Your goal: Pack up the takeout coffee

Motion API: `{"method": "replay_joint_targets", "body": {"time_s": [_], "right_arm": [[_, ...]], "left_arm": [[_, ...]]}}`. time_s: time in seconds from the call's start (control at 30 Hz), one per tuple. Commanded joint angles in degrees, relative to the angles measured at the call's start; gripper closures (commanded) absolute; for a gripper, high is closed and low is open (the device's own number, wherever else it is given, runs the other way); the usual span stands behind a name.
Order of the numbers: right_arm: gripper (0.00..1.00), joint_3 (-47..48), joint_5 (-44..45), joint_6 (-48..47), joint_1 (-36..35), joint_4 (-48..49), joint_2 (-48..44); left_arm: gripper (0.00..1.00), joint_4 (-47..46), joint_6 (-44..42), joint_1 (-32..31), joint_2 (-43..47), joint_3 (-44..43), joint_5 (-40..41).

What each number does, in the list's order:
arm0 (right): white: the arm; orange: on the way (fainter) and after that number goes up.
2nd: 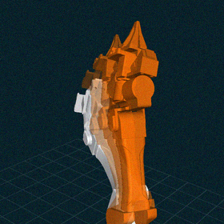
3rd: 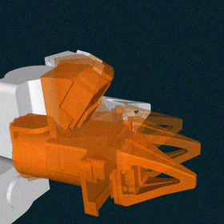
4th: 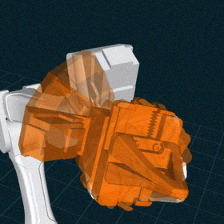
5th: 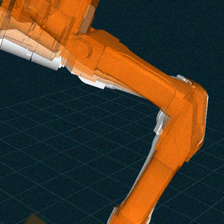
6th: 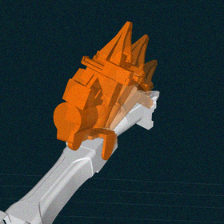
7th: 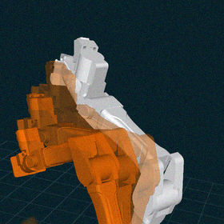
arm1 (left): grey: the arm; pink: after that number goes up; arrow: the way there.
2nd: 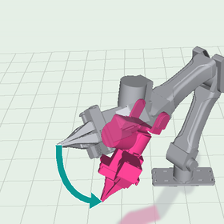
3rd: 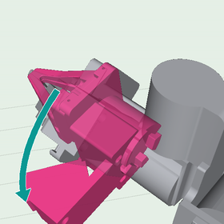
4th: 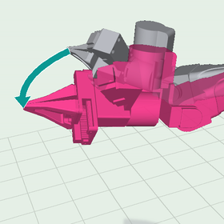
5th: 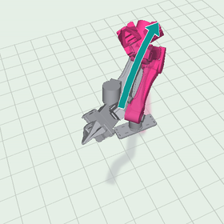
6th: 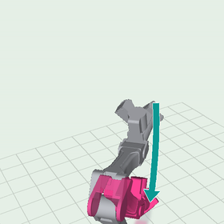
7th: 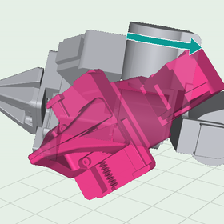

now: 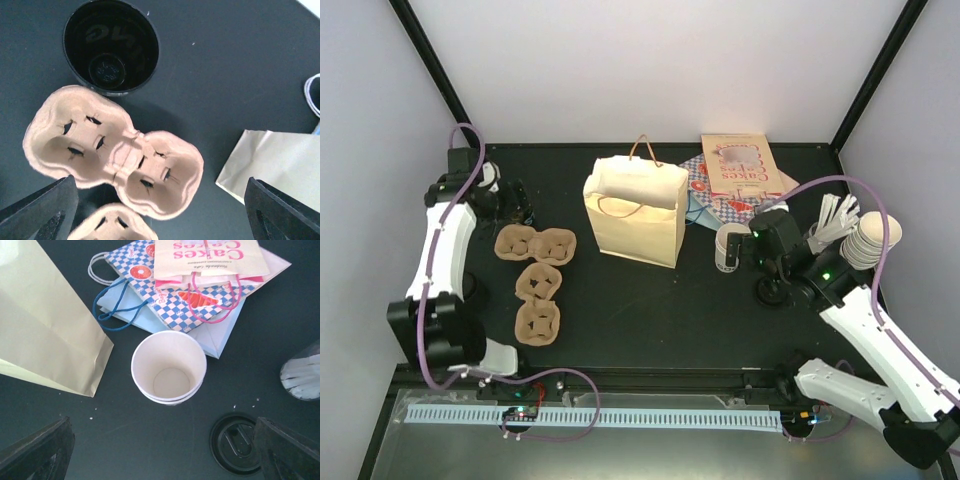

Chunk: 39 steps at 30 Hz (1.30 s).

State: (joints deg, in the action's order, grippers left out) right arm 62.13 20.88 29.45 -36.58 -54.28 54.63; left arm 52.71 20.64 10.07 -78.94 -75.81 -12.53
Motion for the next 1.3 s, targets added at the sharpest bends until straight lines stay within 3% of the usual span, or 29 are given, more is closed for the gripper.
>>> {"method": "replay_joint_targets", "body": {"time_s": [0.0,0.13,0.3,0.57,0.73,0.97,1.27], "right_arm": [[0.00,-0.09,5.29,0.15,0.29,-1.67,-3.02],[0.00,4.26,11.56,2.09,0.70,-7.39,0.09],[0.05,9.37,13.66,1.31,6.23,-10.68,1.71],[0.15,14.79,9.46,-0.30,25.74,-13.89,2.74],[0.21,17.51,10.79,5.11,31.75,-15.91,4.61],[0.40,19.24,3.31,6.60,45.22,-15.05,8.82],[0.43,22.96,-1.32,13.03,57.68,-15.97,13.87]], "left_arm": [[0.07,0.38,-2.63,0.09,-5.76,-5.83,0.94],[0.09,-0.44,-2.79,-0.50,-7.21,-6.58,-0.24],[0.10,-5.99,-2.40,-1.09,-1.73,-0.48,-2.85],[0.10,-12.02,-2.93,-1.16,7.14,10.29,-9.59],[0.10,-16.50,-2.38,-1.35,12.47,16.85,-13.55],[0.10,-22.29,-2.05,-3.61,20.06,24.47,-13.91],[0.09,-23.77,-0.55,-4.25,22.13,25.76,-17.21]]}}
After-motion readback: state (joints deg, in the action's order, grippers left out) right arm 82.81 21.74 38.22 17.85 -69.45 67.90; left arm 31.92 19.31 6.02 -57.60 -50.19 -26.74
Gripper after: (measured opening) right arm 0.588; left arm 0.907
